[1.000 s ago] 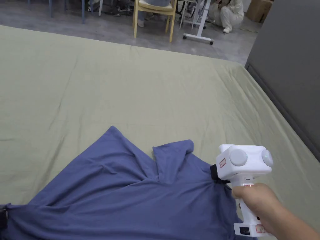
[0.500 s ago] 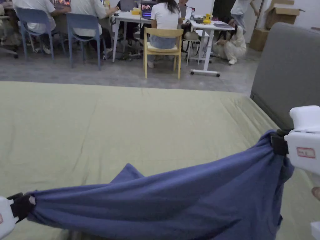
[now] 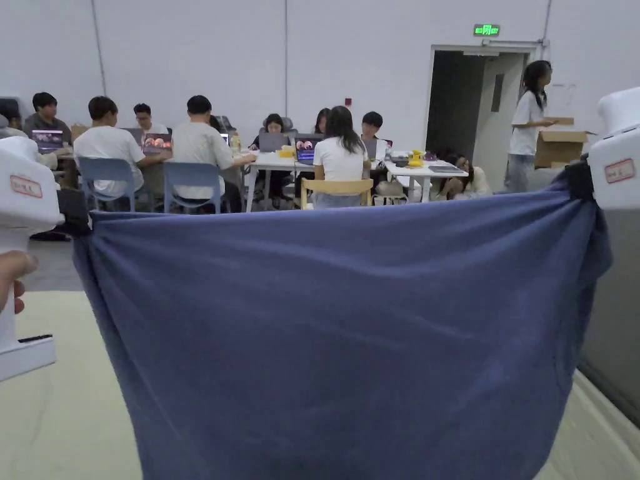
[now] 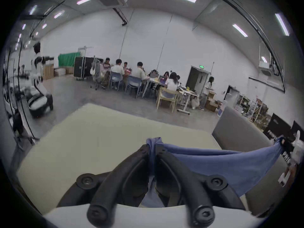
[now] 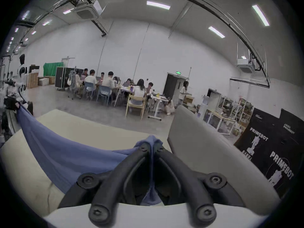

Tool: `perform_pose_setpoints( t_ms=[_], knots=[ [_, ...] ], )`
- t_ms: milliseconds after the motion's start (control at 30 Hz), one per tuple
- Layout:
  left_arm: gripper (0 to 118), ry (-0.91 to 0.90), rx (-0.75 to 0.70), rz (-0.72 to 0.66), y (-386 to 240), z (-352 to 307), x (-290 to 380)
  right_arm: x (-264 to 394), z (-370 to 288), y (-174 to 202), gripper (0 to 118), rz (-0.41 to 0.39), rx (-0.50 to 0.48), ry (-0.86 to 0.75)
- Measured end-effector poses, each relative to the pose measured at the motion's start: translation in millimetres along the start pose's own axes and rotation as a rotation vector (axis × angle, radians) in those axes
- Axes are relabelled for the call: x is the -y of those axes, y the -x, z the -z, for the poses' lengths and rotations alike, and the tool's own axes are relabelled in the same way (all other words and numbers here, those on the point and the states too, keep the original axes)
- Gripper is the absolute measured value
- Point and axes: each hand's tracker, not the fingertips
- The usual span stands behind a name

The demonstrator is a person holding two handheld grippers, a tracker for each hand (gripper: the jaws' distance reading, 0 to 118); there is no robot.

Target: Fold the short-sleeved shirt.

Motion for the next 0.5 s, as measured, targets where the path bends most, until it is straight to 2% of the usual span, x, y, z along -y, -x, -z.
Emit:
perform_pose_setpoints(
  t_ms=[100, 233, 500],
  knots=[
    [3, -0.043, -0.061, 0.114, -11, 6, -36, -34, 20, 0, 5, 0.020, -0.015, 0.014],
    [3, -0.042, -0.077, 0.094, -12, 16, -63, -66, 46, 8, 5, -0.021, 0.017, 0.029],
    [3, -0.039, -0.109, 0.112, -14, 36, -72, -82, 83, 18, 5, -0.033, 0.018, 0.066]
  ],
)
